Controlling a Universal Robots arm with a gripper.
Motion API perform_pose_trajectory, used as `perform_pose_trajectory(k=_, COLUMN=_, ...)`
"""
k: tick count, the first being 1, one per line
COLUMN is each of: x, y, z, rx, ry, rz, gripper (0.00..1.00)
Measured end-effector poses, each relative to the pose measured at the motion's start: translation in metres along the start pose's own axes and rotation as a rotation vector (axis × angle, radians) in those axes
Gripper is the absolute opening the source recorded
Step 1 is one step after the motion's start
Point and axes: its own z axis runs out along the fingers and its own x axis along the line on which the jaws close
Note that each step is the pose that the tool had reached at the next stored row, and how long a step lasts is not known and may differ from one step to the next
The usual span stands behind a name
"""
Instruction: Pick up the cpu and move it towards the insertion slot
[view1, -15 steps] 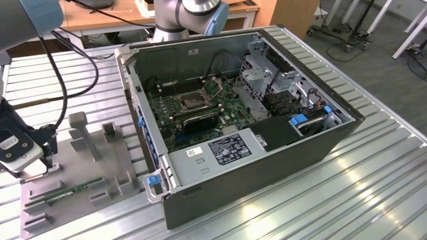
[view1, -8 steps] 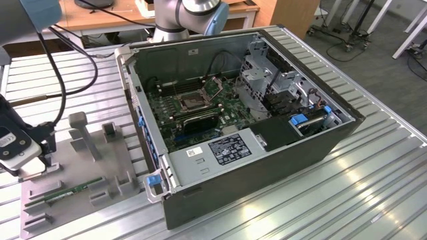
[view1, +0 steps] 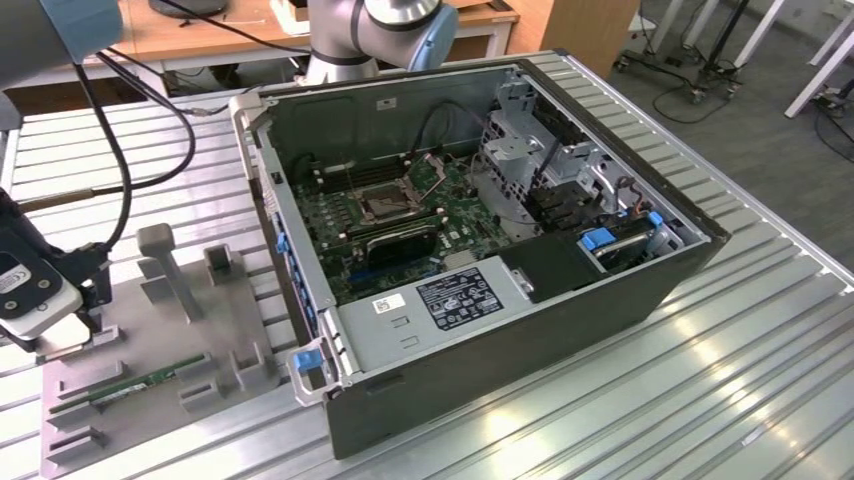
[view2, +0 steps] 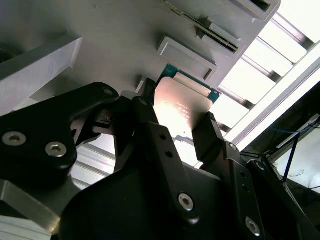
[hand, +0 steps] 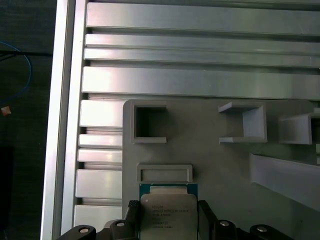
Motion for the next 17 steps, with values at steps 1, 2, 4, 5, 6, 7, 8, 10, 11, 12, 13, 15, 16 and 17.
perform_pose_trajectory(k=1, x=0.0000, y=0.0000, z=0.0000, rx=0.0000, ry=0.0000, rz=0.000, gripper=0.55)
perform_pose_trajectory(k=2, x=0.0000, y=0.0000, z=0.0000, rx=-0.0001, ry=0.0000, rz=0.000, gripper=0.55)
perform_pose_trajectory(k=4, x=0.0000, y=0.0000, z=-0.0003, rx=-0.0001, ry=-0.0001, rz=0.000, gripper=0.55)
perform_pose_trajectory(k=5, x=0.0000, y=0.0000, z=-0.0009, rx=0.0001, ry=0.0002, rz=0.000, gripper=0.55)
perform_pose_trajectory(k=6, x=0.0000, y=0.0001, z=-0.0017, rx=0.0002, ry=0.0003, rz=0.000, gripper=0.55)
perform_pose_trajectory(k=7, x=0.0000, y=0.0002, z=-0.0024, rx=0.0000, ry=0.0000, rz=0.000, gripper=0.55)
perform_pose_trajectory(k=8, x=0.0000, y=0.0002, z=-0.0035, rx=0.0000, ry=0.0001, rz=0.000, gripper=0.55)
perform_pose_trajectory(k=10, x=0.0000, y=0.0004, z=-0.0062, rx=0.0000, ry=0.0000, rz=0.000, gripper=0.55)
perform_pose_trajectory(k=11, x=0.0000, y=0.0005, z=-0.0077, rx=-0.0001, ry=0.0000, rz=0.000, gripper=0.55)
perform_pose_trajectory(k=12, x=0.0000, y=0.0006, z=-0.0094, rx=0.0000, ry=0.0000, rz=0.000, gripper=0.55)
perform_pose_trajectory(k=13, x=0.0000, y=0.0007, z=-0.0112, rx=-0.0001, ry=-0.0001, rz=0.000, gripper=0.55)
perform_pose_trajectory(k=15, x=0.0000, y=0.0009, z=-0.0151, rx=-0.0001, ry=-0.0001, rz=0.000, gripper=0.55)
perform_pose_trajectory(k=16, x=0.0000, y=0.0010, z=-0.0172, rx=0.0000, ry=0.0000, rz=0.000, gripper=0.55)
perform_pose_trajectory(k=17, x=0.0000, y=0.0012, z=-0.0194, rx=0.0000, ry=0.0001, rz=0.000, gripper=0.55)
